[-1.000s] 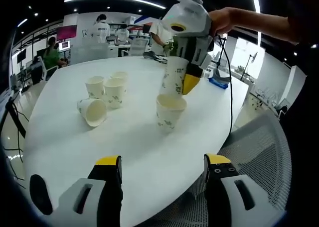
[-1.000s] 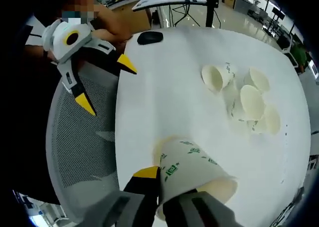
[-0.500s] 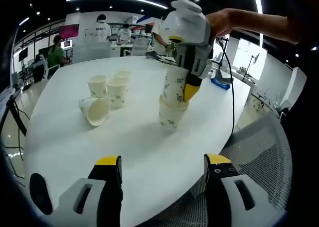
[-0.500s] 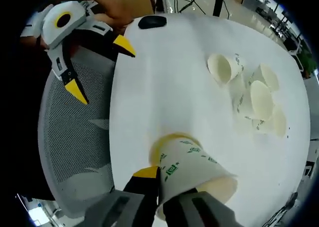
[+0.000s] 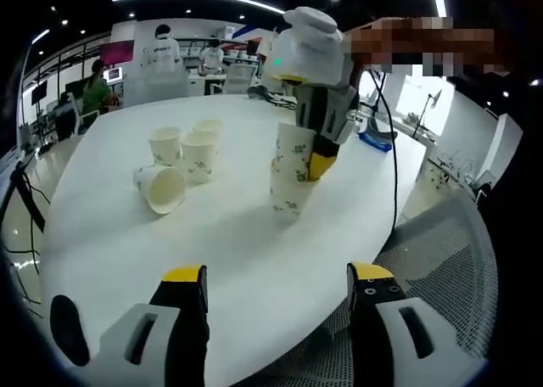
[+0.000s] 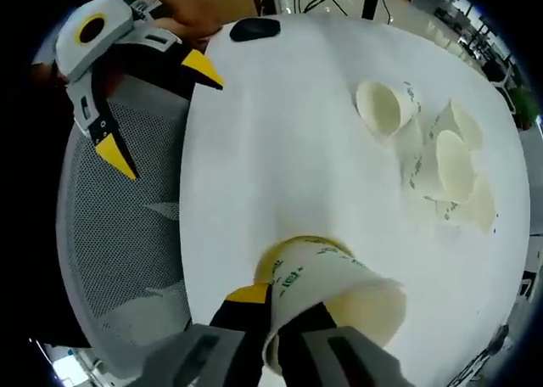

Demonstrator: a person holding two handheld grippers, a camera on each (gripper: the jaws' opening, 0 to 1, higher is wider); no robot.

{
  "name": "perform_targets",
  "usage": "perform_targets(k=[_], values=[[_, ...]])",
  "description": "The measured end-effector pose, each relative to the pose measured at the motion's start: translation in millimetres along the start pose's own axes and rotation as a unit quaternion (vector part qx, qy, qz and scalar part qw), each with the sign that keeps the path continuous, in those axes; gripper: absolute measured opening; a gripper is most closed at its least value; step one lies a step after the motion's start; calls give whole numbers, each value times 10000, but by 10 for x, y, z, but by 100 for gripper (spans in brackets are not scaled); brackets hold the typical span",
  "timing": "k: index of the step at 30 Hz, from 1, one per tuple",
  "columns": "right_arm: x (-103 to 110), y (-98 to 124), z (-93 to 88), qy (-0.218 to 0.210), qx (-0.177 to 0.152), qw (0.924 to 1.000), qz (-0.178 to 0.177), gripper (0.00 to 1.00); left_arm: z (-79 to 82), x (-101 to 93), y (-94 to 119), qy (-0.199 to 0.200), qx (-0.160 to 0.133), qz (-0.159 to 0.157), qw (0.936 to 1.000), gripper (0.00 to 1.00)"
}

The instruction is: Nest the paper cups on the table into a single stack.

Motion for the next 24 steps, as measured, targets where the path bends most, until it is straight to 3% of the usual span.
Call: perform_targets(k=[5, 24], values=[[-58, 33, -25, -115, -49, 9999, -39, 1, 6, -20, 23, -12, 2, -6, 10000, 65], [53, 163, 13, -351, -203, 9992, -53, 6, -10, -2, -12, -67, 30, -33, 10000, 65]])
Point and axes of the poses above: the point that each gripper's makers call its tool centre point, and the gripper's own axes: y roughly backward along the fingers, x roughly to its left, z roughly out of its top, the point moved 4 cm from there along y, roughly backward along the fingers, and after that the axes turned 13 degrees about y, right-handed, at the moved point
